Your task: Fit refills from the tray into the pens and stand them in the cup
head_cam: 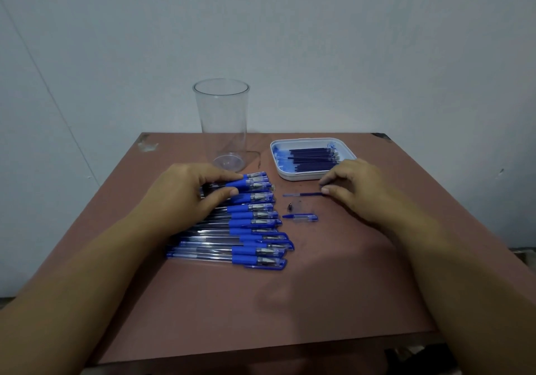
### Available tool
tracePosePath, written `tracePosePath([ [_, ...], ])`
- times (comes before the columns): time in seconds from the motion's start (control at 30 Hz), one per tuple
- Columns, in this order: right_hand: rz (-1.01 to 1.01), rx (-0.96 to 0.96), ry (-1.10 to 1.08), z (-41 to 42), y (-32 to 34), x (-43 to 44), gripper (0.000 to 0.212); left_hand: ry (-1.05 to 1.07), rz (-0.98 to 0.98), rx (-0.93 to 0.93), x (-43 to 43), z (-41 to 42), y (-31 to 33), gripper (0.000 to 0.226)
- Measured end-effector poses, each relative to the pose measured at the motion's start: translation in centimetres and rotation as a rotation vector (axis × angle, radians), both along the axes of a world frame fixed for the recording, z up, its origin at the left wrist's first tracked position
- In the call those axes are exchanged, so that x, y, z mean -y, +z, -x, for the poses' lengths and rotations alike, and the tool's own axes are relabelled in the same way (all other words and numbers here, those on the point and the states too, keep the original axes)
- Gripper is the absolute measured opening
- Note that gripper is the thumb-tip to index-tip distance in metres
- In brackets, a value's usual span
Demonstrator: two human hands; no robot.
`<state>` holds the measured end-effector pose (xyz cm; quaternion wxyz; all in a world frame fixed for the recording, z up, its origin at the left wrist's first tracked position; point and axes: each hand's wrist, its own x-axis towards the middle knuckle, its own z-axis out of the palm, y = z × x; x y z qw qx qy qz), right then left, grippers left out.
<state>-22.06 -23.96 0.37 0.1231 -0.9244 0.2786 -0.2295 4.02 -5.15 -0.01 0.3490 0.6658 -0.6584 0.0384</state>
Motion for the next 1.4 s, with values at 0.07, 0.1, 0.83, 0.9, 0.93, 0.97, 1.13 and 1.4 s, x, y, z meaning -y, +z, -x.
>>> tracePosePath([
  [0.07, 0.002, 0.053, -0.002, -0.4, 0.7, 0.1, 0.007, -0.003, 0.01, 0.013, 0.1, 0.0, 0.0, 0.028],
  [0.1, -0.004, 0.053, -0.001, -0.8, 1.2, 0.3, 0.007, -0.005, 0.008, 0.012, 0.2, 0.1, -0.1, 0.029],
  [0.83, -0.193, -0.216, -0.068, -6.3, 2.6, 6.3, 0.002, 0.027, -0.005, 0.023, 0.6, -0.7, 0.0, 0.026],
  [0.9, -0.18, -0.177, -0.057, -5.9, 3.4, 5.5, 0.002, 0.035, -0.009, 0.029, 0.6, -0.9, 0.0, 0.028],
  [0.93, -0.174, -0.156, -0.043, -5.7, 4.0, 4.7, 0.003, 0.038, -0.007, 0.028, 0.6, -0.9, 0.0, 0.028],
  [0.97, -0.164, -0.137, -0.027, -5.3, 4.7, 3.8, 0.003, 0.042, -0.006, 0.024, 0.6, -1.0, -0.1, 0.028],
  [1.13, -0.119, -0.047, 0.074, -2.6, 6.8, -1.8, 0.008, 0.019, 0.009, 0.008, 0.6, -0.8, -0.1, 0.03],
  [1.4, -0.179, 0.195, 0.144, -1.3, 2.4, -3.0, 0.025, 0.009, 0.032, -0.052, 0.4, -0.5, -0.1, 0.026],
])
